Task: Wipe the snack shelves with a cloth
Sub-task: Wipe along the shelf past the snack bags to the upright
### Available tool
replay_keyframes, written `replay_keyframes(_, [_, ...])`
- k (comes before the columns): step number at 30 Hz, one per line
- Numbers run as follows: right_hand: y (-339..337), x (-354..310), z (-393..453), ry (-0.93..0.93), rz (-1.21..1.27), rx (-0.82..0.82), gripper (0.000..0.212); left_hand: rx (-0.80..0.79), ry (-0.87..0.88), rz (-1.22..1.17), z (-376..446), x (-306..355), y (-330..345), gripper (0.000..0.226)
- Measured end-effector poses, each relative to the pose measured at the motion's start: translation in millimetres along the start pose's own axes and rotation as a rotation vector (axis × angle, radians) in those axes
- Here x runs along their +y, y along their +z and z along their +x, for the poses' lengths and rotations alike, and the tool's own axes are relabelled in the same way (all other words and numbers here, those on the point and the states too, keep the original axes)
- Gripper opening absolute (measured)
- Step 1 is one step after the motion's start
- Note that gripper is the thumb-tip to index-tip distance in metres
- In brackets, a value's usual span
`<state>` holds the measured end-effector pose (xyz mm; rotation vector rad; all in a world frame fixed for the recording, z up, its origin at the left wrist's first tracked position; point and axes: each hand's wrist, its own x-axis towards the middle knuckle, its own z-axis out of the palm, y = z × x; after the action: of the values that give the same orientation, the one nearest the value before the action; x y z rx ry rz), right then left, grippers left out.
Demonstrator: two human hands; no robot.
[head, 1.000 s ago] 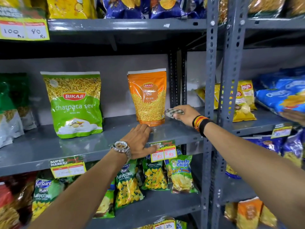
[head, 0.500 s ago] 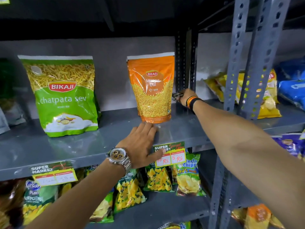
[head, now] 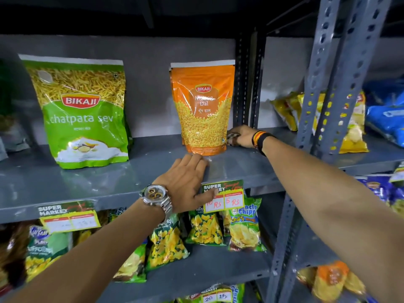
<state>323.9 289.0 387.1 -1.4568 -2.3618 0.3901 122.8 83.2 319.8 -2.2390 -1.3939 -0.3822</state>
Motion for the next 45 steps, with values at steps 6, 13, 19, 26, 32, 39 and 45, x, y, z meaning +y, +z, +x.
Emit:
replay_keyframes(6, [0, -2, -65, 0.026, 0.175, 0.054, 0.034, -0.029, -0.015, -0.043, -1, 0, -1, 0.08])
replay_keyframes(13, [-14, -19, -140, -0.028, 0.216, -0.03, 0.04, -0.079, -0.053, -0.133, -1, -11, -7, 0.089])
replay_keyframes(19, [-8, -15, -129, 0.087, 0.172, 0.135, 0.033, -0.114, -0.105, -0.065, -25, -43, -8, 0.1])
replay_keyframes(26, [23, -34, -159, -0.069, 0.055, 0.112, 0.04, -0.094, -0.084, -0.039, -30, -39, -11, 0.096])
replay_keyframes(32, [-3, -45, -162, -0.126, 0.155, 0.124, 0.039, -0.105, -0.093, -0.038, -30, -38, -14, 0.098])
replay_keyframes(39, [27, -50, -148, -0.091, 0.035, 0.073, 0.038, -0.107, -0.112, -0.067, -32, -39, -12, 0.091])
replay_keyframes(45, [13, -60, -145, -0.145, 0.167, 0.069, 0.04, -0.096, -0.124, -0.014, -51, -60, -16, 0.09])
